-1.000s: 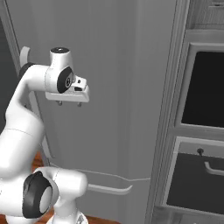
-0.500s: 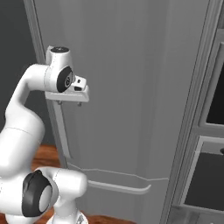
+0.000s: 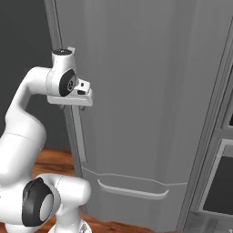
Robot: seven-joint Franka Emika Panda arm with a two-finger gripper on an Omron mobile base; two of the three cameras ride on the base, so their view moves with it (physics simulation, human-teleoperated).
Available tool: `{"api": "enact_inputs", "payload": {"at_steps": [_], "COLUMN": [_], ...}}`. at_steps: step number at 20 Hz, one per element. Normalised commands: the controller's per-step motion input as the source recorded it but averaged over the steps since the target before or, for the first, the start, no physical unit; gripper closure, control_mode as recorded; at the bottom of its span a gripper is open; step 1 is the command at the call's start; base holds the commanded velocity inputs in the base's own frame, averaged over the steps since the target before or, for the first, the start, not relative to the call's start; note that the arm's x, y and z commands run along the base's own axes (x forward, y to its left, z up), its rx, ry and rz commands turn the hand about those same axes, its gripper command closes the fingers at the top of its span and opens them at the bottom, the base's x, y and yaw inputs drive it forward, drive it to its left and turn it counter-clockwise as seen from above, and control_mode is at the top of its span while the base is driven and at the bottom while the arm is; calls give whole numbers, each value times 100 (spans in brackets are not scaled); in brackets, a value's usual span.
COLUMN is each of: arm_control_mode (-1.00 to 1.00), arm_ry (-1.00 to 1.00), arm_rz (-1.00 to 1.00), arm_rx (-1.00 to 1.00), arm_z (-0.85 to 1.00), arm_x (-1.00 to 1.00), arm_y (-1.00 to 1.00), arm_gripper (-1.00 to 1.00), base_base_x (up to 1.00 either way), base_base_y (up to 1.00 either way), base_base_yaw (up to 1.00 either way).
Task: Open the fridge, remove the kiwi, squash, and steak, and place them on any counter.
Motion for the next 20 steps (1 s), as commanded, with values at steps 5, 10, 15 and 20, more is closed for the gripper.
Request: {"api": "enact_inputs", "payload": {"at_steps": [5,10,15,20], "arm_control_mode": [100,100,100,100], "arm_ry": [0,0,0,0], "arm_rz": [0,0,0,0], "arm_rx": [0,0,0,0], "arm_z": [0,0,0,0], "arm_x": [0,0,0,0], "arm_y": [0,0,0,0], "arm_gripper": [-100,-100,-100,-100], "base_base_x": [-24,-21,-31,-40], "base_base_y": [56,34,0,-3], "base_base_yaw": [0,0,0,0]}}
